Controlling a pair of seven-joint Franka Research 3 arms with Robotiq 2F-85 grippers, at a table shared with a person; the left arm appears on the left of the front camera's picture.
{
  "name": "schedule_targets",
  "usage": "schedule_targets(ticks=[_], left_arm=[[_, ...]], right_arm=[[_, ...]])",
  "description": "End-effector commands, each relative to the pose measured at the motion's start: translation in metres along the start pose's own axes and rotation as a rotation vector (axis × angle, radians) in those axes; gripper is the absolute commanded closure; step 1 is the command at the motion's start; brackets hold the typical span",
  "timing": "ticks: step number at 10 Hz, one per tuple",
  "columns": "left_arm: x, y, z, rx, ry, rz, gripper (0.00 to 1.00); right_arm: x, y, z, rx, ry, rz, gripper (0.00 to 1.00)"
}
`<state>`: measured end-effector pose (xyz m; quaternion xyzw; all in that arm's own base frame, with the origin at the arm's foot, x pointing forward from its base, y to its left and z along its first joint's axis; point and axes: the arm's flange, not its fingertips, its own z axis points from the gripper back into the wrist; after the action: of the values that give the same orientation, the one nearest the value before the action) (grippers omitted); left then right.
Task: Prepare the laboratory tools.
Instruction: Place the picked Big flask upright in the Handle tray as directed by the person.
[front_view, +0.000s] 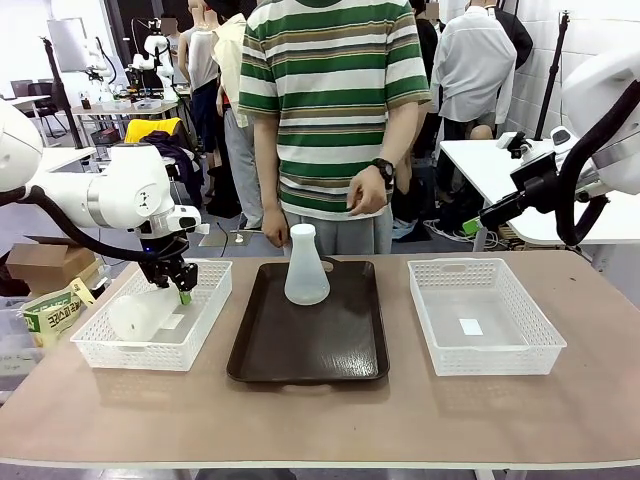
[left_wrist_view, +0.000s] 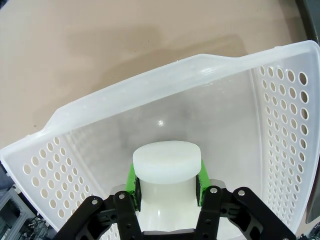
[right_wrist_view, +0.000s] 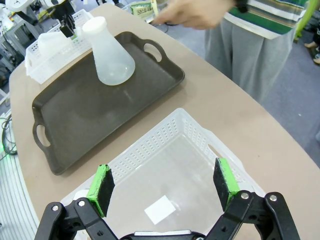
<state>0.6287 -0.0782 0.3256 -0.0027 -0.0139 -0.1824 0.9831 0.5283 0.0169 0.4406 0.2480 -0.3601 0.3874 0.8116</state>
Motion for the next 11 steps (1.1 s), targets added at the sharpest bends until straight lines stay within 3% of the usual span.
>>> schedule_targets(ticks=[1, 11], left_arm=[[0.0027, 0.0025, 0.0003, 0.0, -0.004, 0.004, 1.0], [0.0027, 0.0025, 0.0003, 0.0, -0.004, 0.004, 1.0]], right_arm=[[-0.0002, 0.0001, -0.0011, -0.011, 0.003, 0.001, 0.0], [-0.0002, 0.0001, -0.0011, -0.011, 0.003, 0.001, 0.0]])
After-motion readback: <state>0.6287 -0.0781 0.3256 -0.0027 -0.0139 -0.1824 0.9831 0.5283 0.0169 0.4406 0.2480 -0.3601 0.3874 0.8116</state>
